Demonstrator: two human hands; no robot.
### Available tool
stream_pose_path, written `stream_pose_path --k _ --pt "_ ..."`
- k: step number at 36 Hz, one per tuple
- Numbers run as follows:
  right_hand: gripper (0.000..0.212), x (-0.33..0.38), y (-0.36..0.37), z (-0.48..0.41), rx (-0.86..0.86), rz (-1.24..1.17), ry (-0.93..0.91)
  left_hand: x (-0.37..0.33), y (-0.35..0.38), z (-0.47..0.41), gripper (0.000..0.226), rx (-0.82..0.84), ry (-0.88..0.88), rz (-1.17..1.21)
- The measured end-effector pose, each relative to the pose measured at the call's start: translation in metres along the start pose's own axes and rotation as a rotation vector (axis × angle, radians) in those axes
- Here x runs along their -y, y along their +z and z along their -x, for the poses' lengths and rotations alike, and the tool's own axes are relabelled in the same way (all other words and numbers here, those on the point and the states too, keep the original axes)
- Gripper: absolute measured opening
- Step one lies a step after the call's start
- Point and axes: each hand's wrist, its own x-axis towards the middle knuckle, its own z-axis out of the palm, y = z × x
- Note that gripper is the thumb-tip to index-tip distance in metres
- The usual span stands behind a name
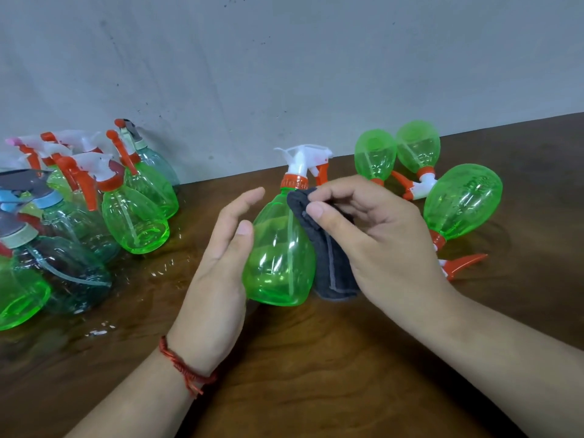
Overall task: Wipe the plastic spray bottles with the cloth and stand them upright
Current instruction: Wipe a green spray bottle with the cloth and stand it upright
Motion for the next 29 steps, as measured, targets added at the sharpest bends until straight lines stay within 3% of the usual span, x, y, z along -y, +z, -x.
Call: stream_pose_path --k 6,10,12,16,19,25,29 --pt "0.015 -0.004 0.000 0.000 -0.029 0.146 -0.107 0.001 0.003 0.004 0.040 -0.012 0.086 -0.118" --pt "0.032 -0.005 0.002 0.002 0.067 0.161 -0.117 0.002 0.004 0.004 0.081 -0.003 0.159 -0.232" --pt "0.036 -0.008 0.002 0.001 0.104 0.156 -0.099 0.001 0.001 0.003 0.091 0.004 0.142 -0.207" --pt "0.035 -0.008 -0.002 -0.004 0.128 0.125 -0.041 -0.003 -0.008 0.001 0.087 0.046 0.119 -0.168" --pt "0.032 -0.004 -0.007 -0.006 0.121 0.237 -0.123 -0.005 -0.009 0.000 0.084 0.051 0.181 -0.298" --pt "0.028 -0.003 -0.030 -0.028 -0.223 0.395 -0.308 -0.009 -0.011 0.001 0.071 0.097 0.241 -0.463" --pt "0.030 -0.014 -0.033 -0.033 -0.209 0.434 -0.210 -0.005 -0.005 0.005 0.068 0.170 0.237 -0.491"
